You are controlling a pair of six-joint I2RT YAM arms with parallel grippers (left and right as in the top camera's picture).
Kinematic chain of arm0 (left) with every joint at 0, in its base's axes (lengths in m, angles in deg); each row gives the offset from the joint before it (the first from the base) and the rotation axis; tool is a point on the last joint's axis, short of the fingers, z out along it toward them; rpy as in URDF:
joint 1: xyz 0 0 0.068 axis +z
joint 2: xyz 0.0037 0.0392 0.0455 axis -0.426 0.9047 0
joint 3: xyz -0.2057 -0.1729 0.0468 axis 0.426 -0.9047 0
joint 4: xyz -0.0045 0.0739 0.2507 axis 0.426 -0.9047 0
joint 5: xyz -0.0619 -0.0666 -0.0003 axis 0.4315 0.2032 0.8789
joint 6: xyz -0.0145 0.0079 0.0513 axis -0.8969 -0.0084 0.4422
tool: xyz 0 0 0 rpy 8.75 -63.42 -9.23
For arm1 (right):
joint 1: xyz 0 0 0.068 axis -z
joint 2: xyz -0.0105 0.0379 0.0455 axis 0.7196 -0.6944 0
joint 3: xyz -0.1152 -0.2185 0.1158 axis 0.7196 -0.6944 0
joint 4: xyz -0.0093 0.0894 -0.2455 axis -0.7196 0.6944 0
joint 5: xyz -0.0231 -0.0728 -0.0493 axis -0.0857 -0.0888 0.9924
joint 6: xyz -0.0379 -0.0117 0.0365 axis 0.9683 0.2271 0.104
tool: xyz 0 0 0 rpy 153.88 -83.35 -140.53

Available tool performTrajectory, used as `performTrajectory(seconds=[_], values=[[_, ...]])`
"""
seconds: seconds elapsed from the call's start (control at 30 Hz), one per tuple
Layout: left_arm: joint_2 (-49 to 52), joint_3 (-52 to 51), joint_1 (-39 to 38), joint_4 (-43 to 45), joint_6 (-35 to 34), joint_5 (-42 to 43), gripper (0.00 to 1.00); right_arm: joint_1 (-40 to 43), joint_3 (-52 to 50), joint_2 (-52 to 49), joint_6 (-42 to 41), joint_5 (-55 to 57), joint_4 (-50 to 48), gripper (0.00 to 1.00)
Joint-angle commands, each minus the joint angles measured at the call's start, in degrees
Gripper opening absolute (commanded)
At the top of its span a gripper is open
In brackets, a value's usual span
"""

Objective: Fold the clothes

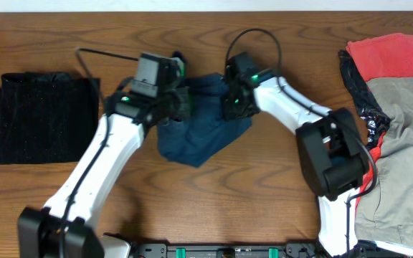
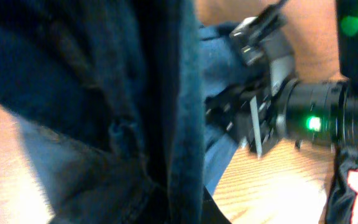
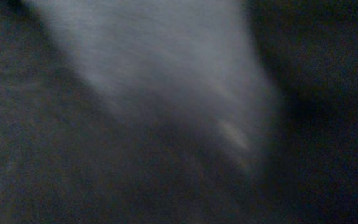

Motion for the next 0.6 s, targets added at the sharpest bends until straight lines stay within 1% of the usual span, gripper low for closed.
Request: performTrajectory(seconds=[0.0,0.07,0.17,0.23,0.37,0.5,0.57], values=[[2.4,1.01,-2.62,2.21,0.52,-0.04,0.06,-4.92,-1.42,-1.86,-6.67,-1.68,2.32,0.35],[3.06,1.01,-3.96,3.21,0.52,-0.04,0.06,-6.16,-1.42,-1.86,-7.76,-1.68,2.67,0.37],[3.3,1.01,-5.86,3.48,0.52,-0.07,0.06,-6.91,-1.4,-1.75,-7.76,-1.36,2.67,0.46],[3.3,0.98,-6.73,3.23,0.55,-0.07,0.06,-6.38,-1.36,-1.49,-7.76,-0.52,2.89,0.49],[3.3,0.98,-7.3,1.92,0.55,-0.09,0.06,-3.37,-1.03,0.22,-7.72,2.54,4.72,0.54],[3.3,0.98,-7.3,-0.55,0.55,-0.07,0.07,1.79,0.24,3.58,-6.99,5.53,8.35,0.59],[3.3,0.98,-7.32,-2.01,0.52,-0.04,0.17,4.79,0.98,5.84,-5.49,5.64,9.53,0.61]])
